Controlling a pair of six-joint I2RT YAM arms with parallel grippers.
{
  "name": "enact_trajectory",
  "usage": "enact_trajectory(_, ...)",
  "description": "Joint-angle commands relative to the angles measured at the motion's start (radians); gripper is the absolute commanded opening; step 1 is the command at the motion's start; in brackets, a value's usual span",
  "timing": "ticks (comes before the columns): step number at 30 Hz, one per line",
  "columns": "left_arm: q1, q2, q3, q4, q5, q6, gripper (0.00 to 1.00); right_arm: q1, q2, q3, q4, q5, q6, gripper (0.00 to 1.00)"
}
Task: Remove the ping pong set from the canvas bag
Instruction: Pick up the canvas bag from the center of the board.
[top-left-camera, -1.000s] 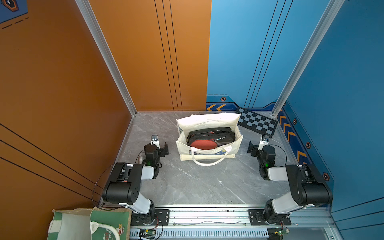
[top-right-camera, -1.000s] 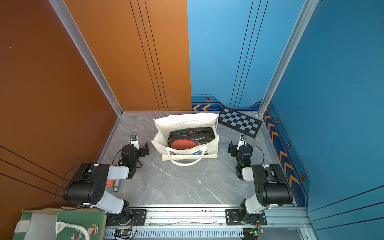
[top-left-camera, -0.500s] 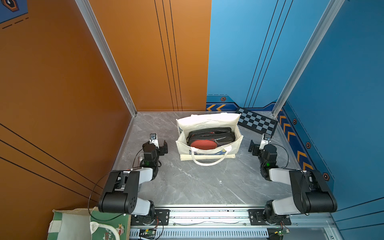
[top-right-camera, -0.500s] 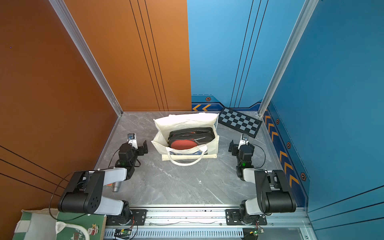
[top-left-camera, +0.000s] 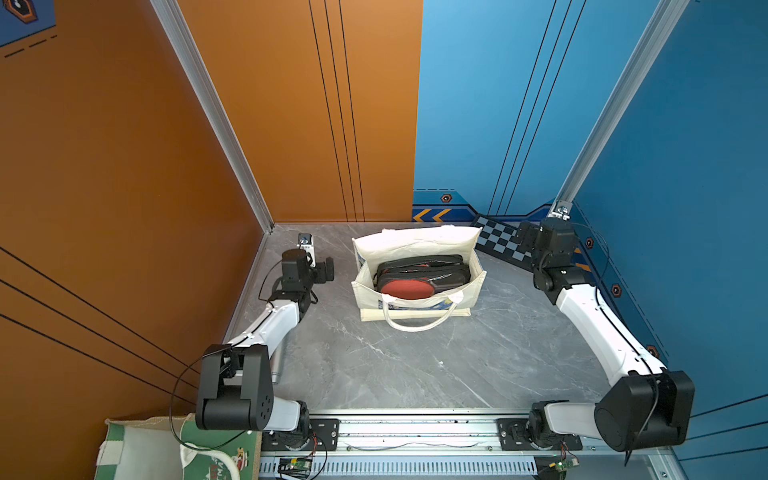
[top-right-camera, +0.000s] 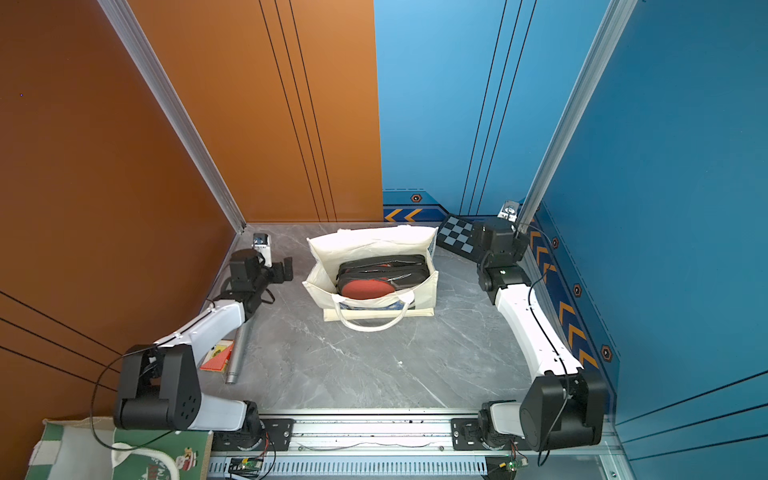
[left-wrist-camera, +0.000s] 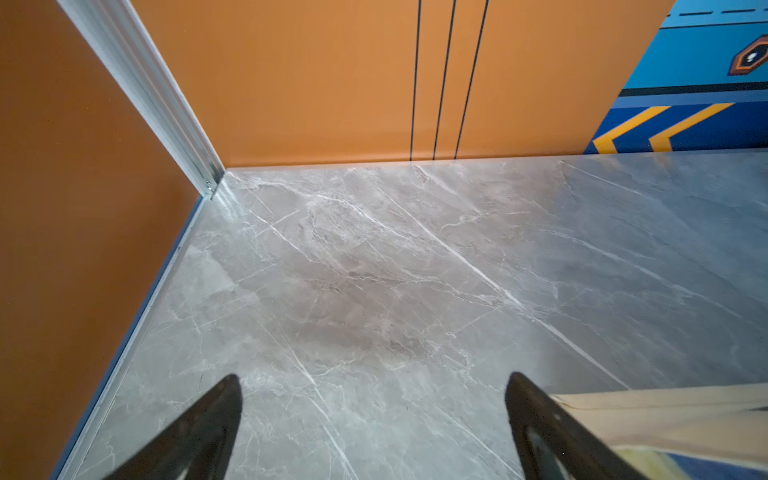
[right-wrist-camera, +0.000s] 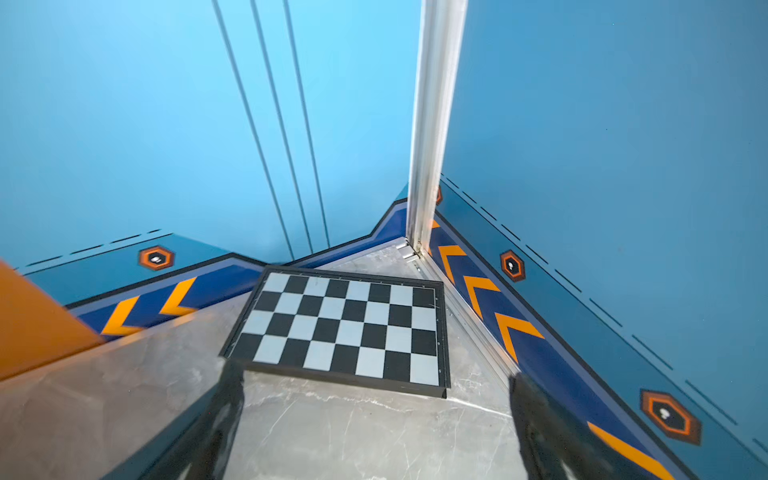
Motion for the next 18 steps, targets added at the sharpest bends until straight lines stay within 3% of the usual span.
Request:
enact_trajectory(1,0.016,-0.004,0.174,-0.377,0.136,-0.014,0.97,0.048,-0.003,0.178,-0.308,-0.108,-0.078,1.0)
enact_trajectory(5,0.013,-0.014,0.346,-0.54,0.208,-0.015,0.96,0.16,0.077,0.459,-0.504,-0.293,-0.185,0.97)
enact_trajectory(9,-0.015,-0.003,0.514,-0.708,0.286,-0.041,0.96,0.349,0.183,0.671,-0.668,-0.329,-0.331,0.96)
enact_trajectory(18,-0.18,-0.013,0.715,-0.922,0.322,-0.074,0.98,0.564,0.347,0.775,-0.831,-0.304,-0.432,0.91)
